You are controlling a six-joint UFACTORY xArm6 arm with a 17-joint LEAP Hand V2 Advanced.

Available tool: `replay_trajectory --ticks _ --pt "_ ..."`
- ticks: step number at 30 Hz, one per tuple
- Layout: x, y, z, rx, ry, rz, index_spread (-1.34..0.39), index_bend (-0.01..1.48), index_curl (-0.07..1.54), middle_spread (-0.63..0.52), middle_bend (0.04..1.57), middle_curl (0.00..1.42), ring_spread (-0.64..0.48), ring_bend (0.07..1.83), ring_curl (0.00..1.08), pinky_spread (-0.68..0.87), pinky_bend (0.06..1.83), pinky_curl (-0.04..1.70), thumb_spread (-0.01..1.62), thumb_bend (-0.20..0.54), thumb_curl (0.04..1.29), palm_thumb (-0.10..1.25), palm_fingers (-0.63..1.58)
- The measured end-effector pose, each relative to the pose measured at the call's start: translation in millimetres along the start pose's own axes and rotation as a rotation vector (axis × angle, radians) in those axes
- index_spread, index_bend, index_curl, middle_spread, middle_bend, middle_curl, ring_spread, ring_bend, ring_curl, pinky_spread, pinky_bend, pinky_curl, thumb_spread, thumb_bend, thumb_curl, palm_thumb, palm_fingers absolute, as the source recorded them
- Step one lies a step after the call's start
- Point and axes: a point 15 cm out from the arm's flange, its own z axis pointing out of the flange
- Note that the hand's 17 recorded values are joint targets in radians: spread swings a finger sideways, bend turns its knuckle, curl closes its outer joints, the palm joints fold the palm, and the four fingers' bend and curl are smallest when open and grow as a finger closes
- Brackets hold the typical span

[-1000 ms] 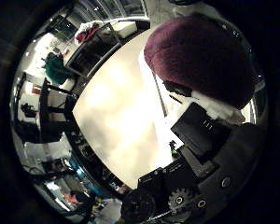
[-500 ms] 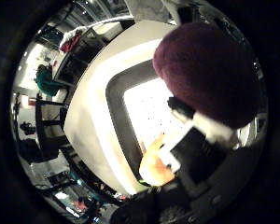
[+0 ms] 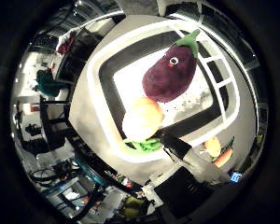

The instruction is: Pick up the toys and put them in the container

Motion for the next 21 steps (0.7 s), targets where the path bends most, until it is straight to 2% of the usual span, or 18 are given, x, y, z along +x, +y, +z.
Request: replay_trajectory --ticks 5,12,15,21 --pt "42.8 46.7 -6.5 -0.073 -0.003 0.075 -0.42 0.15 0.28 0.01 0.25 0.39 0.14 0.37 0.28 0.43 0.63 0.22 0.93 -0.032 0.35 0.73 0.05" --pt "102.3 109.6 13.2 -0.153 -0.04 0.252 -0.31 0.15 0.26 -0.01 0.28 0.37 0.07 0.45 0.28 0.39 0.59 0.22 0.94 -0.027 0.35 0.72 0.18" --pt "132.5 142.4 28.1 -0.178 -0.062 0.346 -0.29 0.16 0.27 -0.02 0.3 0.38 0.04 0.48 0.29 0.38 0.59 0.21 0.95 -0.026 0.35 0.72 0.25" --pt "173.7 200.8 63.6 -0.245 -0.085 0.466 -0.25 0.16 0.28 -0.05 0.31 0.37 -0.02 0.51 0.29 0.35 0.58 0.21 0.96 -0.027 0.35 0.71 0.26"
